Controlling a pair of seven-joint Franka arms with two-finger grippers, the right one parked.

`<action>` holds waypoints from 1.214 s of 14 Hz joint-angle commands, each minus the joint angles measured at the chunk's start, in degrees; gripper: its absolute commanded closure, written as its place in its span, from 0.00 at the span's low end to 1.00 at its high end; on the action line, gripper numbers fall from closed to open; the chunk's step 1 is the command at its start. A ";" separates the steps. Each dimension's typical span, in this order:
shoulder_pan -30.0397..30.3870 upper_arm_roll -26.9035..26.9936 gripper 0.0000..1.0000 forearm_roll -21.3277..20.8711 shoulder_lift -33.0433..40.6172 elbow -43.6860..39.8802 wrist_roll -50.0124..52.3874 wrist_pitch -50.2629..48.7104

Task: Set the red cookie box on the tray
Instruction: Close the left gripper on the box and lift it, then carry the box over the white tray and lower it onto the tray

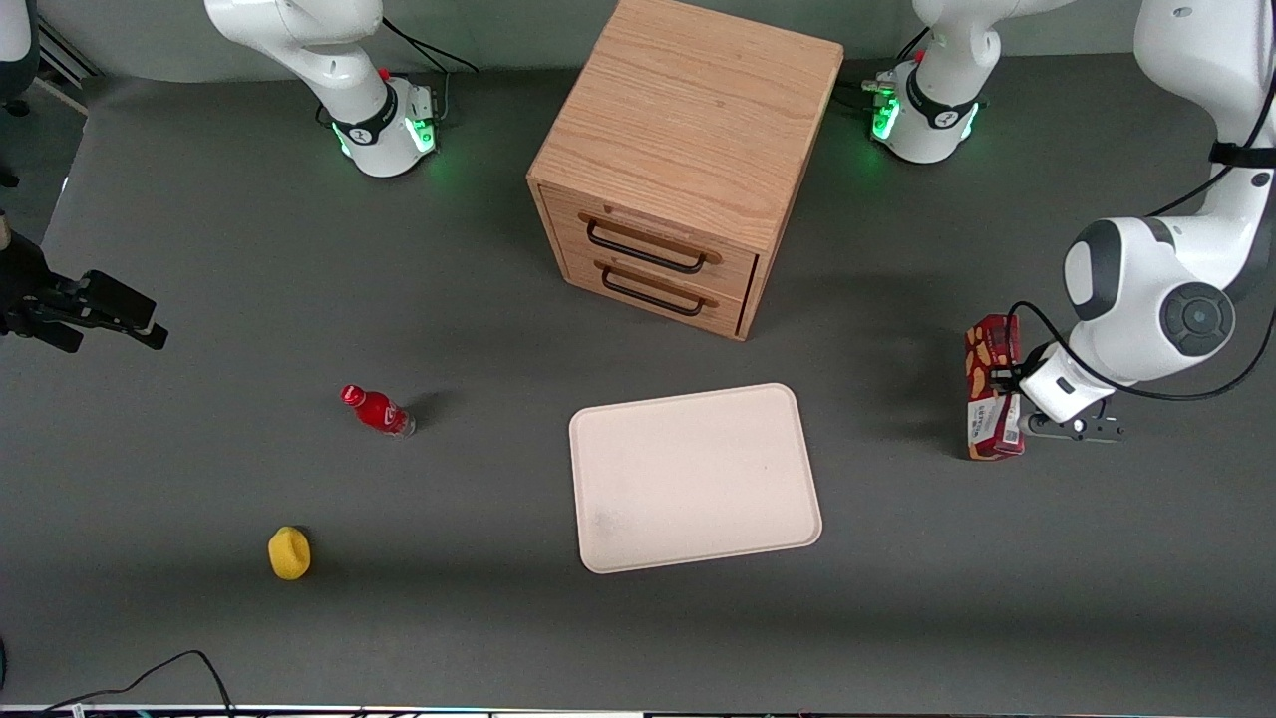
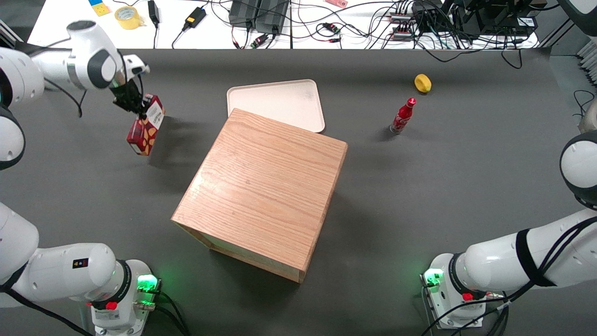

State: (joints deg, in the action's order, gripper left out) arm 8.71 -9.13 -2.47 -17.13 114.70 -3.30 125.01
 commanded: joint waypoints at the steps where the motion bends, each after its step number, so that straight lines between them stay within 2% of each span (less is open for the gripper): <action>1: -4.04 0.42 1.00 0.71 -2.30 -8.77 5.90 -6.17; 4: -11.06 0.51 1.00 2.73 -4.83 -16.67 18.98 -10.04; 7: -17.92 0.51 1.00 2.82 -10.10 -23.97 31.13 -11.02; 12: -25.66 0.60 1.00 2.30 -22.14 -35.05 38.45 -9.09; 17: -27.35 0.69 1.00 1.07 -24.44 -35.42 38.72 -6.10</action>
State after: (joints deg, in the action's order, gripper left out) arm -17.72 -9.39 -0.57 -41.00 81.25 34.21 118.55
